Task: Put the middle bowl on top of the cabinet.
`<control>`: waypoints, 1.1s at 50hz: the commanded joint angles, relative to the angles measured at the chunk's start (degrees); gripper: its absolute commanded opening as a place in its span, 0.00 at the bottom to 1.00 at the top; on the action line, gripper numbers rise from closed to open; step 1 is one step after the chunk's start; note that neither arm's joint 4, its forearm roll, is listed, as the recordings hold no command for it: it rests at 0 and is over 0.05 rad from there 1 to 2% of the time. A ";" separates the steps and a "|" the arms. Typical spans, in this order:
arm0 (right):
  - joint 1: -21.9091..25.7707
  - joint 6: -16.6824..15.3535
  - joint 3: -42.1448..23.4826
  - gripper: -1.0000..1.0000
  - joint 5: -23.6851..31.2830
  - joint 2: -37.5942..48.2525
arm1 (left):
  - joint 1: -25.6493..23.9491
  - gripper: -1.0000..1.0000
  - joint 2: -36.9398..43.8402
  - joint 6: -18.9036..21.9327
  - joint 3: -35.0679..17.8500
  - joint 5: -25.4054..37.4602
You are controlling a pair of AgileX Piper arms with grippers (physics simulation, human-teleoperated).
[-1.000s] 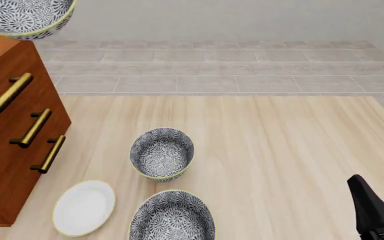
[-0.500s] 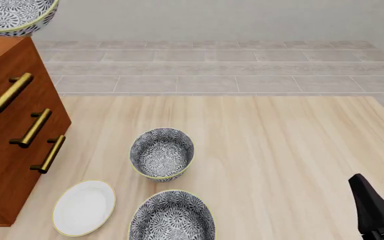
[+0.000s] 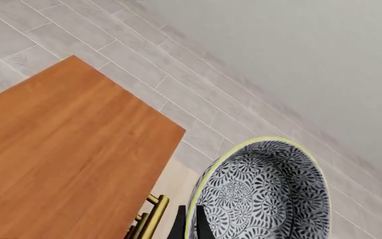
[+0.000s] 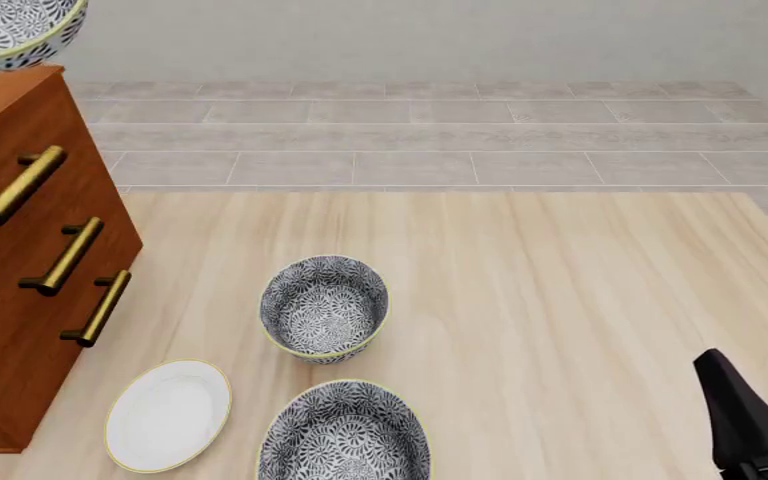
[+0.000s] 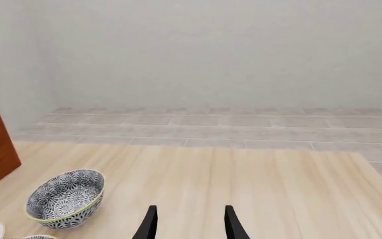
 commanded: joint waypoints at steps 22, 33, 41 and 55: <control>0.47 -0.01 -0.26 1.00 0.42 0.01 | 6.99 0.00 1.54 -4.12 1.55 -1.98; 0.68 0.05 -0.92 1.00 1.28 0.00 | 8.75 0.00 1.83 -4.60 2.50 -2.67; 0.76 0.05 -0.99 1.00 1.42 0.00 | 10.27 0.00 2.16 -5.71 3.04 -2.84; 0.78 0.12 -0.57 1.00 1.12 0.00 | 12.12 0.00 2.74 -8.42 3.16 -2.85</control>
